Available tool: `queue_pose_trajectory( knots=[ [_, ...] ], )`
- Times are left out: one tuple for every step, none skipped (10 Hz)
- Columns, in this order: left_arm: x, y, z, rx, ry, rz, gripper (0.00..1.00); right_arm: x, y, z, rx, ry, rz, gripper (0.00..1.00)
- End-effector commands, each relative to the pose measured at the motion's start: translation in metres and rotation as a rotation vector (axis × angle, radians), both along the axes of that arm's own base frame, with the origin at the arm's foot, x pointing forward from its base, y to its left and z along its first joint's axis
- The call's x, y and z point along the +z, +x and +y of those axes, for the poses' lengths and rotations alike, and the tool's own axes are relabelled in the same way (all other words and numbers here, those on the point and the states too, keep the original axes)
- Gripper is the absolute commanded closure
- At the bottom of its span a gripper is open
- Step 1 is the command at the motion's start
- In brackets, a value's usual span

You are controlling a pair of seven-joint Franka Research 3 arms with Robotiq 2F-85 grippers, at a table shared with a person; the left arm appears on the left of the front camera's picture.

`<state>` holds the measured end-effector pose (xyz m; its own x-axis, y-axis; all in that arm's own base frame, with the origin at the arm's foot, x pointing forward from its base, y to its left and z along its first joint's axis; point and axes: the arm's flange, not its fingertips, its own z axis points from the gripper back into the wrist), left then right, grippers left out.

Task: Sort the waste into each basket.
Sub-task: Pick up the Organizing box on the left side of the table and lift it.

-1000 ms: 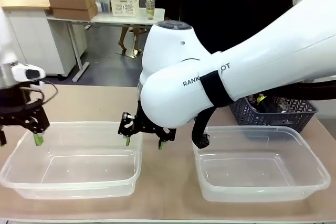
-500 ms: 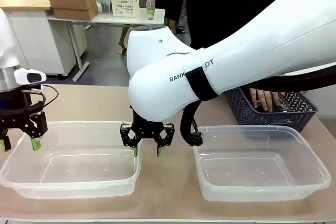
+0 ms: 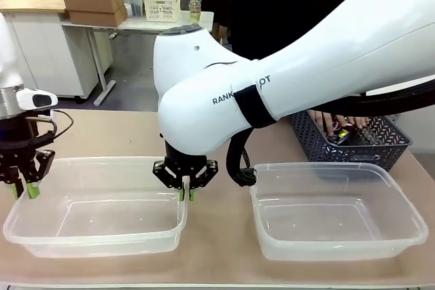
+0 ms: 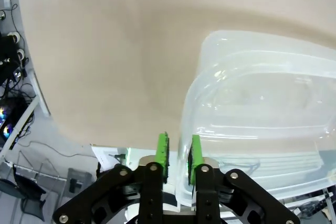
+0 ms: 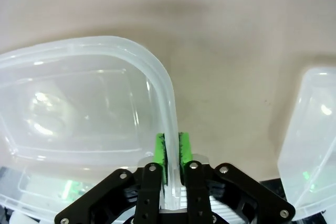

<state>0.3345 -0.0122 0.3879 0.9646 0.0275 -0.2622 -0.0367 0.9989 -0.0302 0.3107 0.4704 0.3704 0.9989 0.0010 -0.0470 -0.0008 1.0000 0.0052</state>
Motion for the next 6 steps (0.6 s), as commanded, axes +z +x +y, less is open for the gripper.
queue_pose_trajectory(
  knots=[
    [-0.043, -0.065, 0.003, 0.025, 0.017, -0.027, 1.0, -0.003, 0.001, 0.006, -0.039, -0.043, -0.023, 1.0],
    [-0.041, -0.066, 0.004, 0.03, 0.021, -0.036, 1.0, -0.003, 0.001, 0.005, -0.044, -0.048, -0.027, 1.0],
    [-0.035, -0.065, 0.004, 0.041, 0.023, -0.048, 1.0, -0.001, 0.0, 0.002, -0.045, -0.055, -0.026, 1.0],
    [-0.026, -0.062, 0.003, 0.068, 0.037, -0.06, 1.0, 0.004, -0.001, -0.005, -0.046, -0.059, -0.03, 1.0],
    [-0.011, -0.057, 0.003, 0.087, 0.036, -0.082, 1.0, 0.015, -0.002, -0.015, -0.053, -0.062, -0.032, 1.0],
    [0.013, -0.05, 0.0, 0.138, 0.054, -0.101, 1.0, 0.028, -0.002, -0.027, -0.046, -0.057, -0.025, 1.0]
  ],
)
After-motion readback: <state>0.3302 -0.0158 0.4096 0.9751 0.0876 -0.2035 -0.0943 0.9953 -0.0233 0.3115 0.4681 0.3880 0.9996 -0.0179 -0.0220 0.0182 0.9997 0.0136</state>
